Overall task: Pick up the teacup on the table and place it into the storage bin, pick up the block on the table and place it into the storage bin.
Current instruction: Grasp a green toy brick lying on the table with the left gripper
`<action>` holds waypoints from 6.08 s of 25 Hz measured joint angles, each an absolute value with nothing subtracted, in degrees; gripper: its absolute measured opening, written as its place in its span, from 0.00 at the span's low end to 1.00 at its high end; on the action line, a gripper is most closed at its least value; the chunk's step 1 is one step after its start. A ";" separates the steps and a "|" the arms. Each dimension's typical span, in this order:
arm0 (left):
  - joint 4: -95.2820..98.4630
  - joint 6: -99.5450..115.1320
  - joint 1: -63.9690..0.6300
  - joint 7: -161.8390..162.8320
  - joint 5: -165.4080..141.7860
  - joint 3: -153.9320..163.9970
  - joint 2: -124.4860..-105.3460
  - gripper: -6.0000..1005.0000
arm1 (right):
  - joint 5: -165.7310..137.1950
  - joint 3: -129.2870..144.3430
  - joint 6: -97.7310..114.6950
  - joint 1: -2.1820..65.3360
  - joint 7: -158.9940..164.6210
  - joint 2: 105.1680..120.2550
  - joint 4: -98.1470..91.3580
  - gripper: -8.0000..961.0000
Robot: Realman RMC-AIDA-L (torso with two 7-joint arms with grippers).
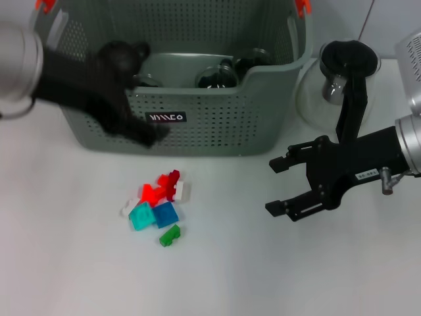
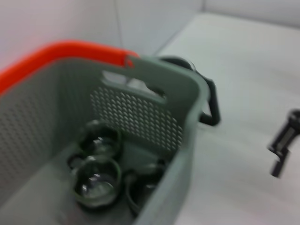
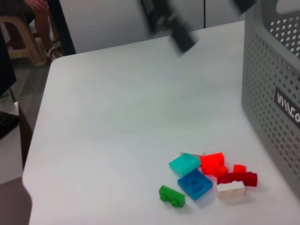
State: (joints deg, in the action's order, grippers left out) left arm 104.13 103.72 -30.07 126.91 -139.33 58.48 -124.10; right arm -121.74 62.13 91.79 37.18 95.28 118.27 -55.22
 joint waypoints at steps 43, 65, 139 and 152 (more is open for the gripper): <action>68.83 93.93 -35.84 144.45 -149.97 81.73 -124.45 0.94 | -121.99 60.82 89.73 38.00 95.23 117.86 -54.31 0.91; 65.92 91.19 -38.90 150.76 -152.12 84.69 -124.36 0.94 | -121.99 60.82 89.61 37.86 94.75 117.67 -54.31 0.91; 63.00 88.85 -42.65 158.09 -156.07 89.04 -124.52 0.43 | -121.99 60.02 88.52 38.63 93.95 117.78 -54.32 0.91; 62.35 88.91 -43.38 158.18 -155.91 89.03 -124.62 0.43 | -121.99 60.03 88.19 38.67 93.87 117.77 -54.32 0.91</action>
State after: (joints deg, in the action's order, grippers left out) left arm 62.35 88.91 -43.38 158.18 -155.91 89.03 -124.62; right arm -121.99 60.03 88.19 38.67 93.87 117.77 -54.32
